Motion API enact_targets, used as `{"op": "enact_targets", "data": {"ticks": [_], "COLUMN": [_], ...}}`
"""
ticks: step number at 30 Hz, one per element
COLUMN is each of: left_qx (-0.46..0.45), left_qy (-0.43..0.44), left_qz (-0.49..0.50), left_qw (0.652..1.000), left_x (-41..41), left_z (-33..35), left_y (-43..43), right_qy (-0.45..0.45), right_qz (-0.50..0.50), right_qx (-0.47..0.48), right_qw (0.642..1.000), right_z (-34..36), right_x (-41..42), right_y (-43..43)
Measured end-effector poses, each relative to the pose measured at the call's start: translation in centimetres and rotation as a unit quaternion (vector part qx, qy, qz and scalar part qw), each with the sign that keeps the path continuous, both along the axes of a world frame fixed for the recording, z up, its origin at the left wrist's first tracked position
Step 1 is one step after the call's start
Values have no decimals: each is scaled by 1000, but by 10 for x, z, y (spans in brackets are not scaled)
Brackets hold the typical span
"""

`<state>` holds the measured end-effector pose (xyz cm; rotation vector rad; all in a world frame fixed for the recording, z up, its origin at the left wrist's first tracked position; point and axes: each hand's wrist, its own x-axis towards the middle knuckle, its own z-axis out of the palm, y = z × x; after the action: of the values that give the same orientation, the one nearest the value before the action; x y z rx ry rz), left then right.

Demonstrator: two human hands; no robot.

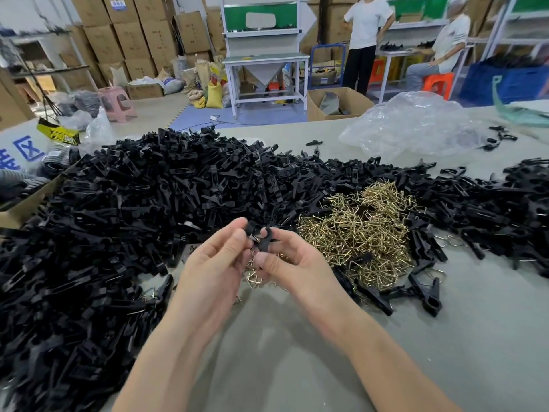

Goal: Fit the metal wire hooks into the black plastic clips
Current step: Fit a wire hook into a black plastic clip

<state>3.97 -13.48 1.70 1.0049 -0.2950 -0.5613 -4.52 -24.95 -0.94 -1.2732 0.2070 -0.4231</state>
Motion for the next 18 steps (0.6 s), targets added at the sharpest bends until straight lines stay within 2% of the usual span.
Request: {"op": "enact_targets", "data": {"ticks": [2,5,11,15,18], "left_qx": [-4,17,134,122,105], "left_qy": [-9,-16,-103,-103,-117], "left_qz": [-17,31,75,87,49], "left_qw": [1000,999,983,983,986], "left_x": [-6,-10,-9,-9,-11], "left_z": [1,1,-8,-9,-8], "left_y": [-2,-5,-4,-4,-5], "right_qy": [-6,-6,-3,-5,-1], "right_qz": [-12,-19,-27,-31,-40], "right_qx": [9,9,13,26,24], "right_qw": [1000,1000,1000,999,999], "right_z": [0,0,-2,-2,-1], "right_x": [0,0,1,2,1], "right_y": [-3,-6,-7,-8,-10]}}
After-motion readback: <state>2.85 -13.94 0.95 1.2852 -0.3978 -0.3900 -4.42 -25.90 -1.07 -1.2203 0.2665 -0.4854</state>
